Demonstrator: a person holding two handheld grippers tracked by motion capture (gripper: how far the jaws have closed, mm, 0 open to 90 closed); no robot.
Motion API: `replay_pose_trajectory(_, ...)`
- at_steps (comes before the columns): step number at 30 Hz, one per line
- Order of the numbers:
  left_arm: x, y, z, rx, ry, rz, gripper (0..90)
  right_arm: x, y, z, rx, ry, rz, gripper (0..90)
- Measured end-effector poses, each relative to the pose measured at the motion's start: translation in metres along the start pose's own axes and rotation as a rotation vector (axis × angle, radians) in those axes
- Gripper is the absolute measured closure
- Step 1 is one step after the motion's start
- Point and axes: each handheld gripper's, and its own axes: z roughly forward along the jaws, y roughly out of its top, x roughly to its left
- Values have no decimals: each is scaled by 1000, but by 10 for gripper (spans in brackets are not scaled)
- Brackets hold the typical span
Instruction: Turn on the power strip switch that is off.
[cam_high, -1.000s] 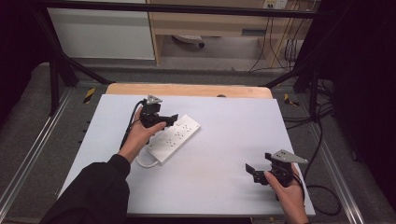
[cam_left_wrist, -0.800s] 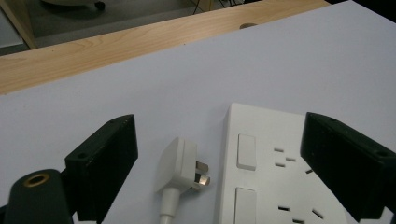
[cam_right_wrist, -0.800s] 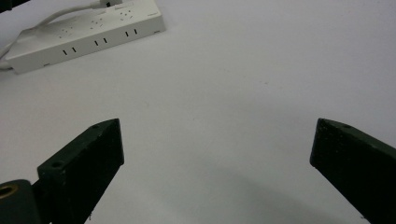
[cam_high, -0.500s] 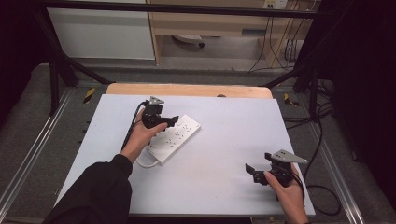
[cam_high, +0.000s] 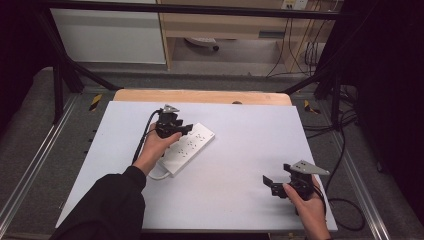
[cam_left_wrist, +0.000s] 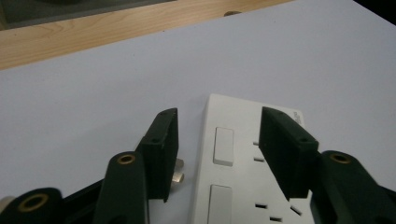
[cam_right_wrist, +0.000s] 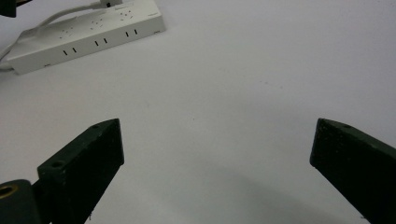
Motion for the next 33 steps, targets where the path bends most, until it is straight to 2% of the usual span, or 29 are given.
replay_pose_trajectory(7,-2,-2,3,36,1,24,643,0,0,0,2,-1,-1,33)
replay_pose_trajectory(11,-2,-3,6,37,1,31,710,0,0,0,2,1,-1,34)
replay_pose_trajectory(18,-4,-4,10,34,-24,47,817,0,0,0,1,3,1,34)
replay_pose_trajectory(27,-6,-5,17,40,-38,51,892,0,0,0,1,6,0,34)
replay_pose_trajectory(33,-5,-7,21,46,-35,49,900,0,0,-1,-1,5,0,34)
